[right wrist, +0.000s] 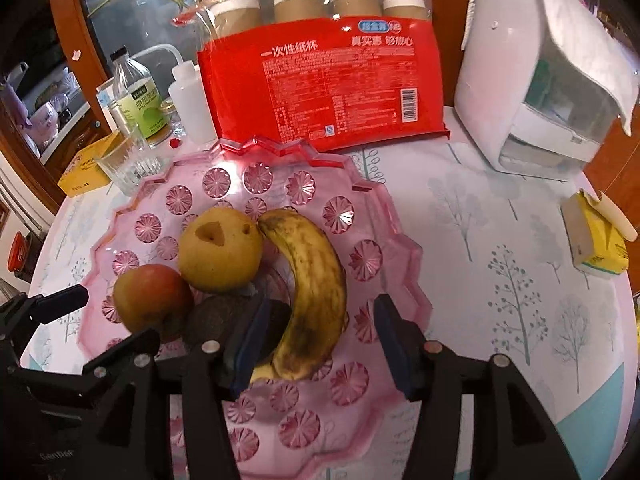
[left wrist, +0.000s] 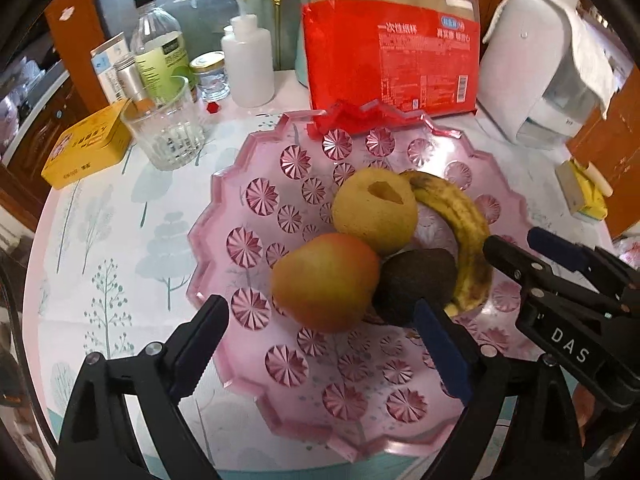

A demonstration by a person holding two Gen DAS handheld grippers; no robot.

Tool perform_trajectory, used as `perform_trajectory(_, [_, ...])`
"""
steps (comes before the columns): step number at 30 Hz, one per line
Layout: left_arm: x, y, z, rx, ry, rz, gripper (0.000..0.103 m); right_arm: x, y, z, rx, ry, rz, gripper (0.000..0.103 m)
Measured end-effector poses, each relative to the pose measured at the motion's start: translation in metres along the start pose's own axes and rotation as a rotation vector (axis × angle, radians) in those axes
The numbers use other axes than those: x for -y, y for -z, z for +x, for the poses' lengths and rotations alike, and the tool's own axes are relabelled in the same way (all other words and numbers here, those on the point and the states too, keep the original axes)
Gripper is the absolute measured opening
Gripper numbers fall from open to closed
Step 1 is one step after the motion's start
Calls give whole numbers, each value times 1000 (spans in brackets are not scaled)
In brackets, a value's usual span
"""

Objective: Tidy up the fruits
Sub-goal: 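Withdraw both grippers from the bowl back toward the plate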

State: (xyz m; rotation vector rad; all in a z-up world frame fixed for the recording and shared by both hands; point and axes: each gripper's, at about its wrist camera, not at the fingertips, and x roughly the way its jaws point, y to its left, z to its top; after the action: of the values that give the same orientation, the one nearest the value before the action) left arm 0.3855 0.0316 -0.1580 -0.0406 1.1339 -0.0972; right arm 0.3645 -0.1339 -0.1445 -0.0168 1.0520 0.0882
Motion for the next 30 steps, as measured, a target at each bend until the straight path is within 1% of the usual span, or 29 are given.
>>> perform_trajectory(3, [-2,6,-14,37,11,-17,93,3,4,-15,23,-8,10,55])
perform_trajectory(8, [1,14,-44,89,13,24,93,10,8,-40,57,-19,51,55])
perform_trajectory(13, [0,19,-77,138,37,26,93,12,15,-66,73,-31,76,55])
perform_trajectory(20, [-2,32,-124,213,55,29,93,6,27,-109,134,-17,53,55])
perform_trajectory(24, [-3,41,-144,226,67,30,93,-1,35,-137,180,10,34,55])
perform_trajectory(27, [-5,50,-157,234,83,33,93,-7,42,-152,211,46,21,55])
perform_trajectory(30, [-9,61,-167,229,91,37,93,-14,53,-161,210,36,5,55])
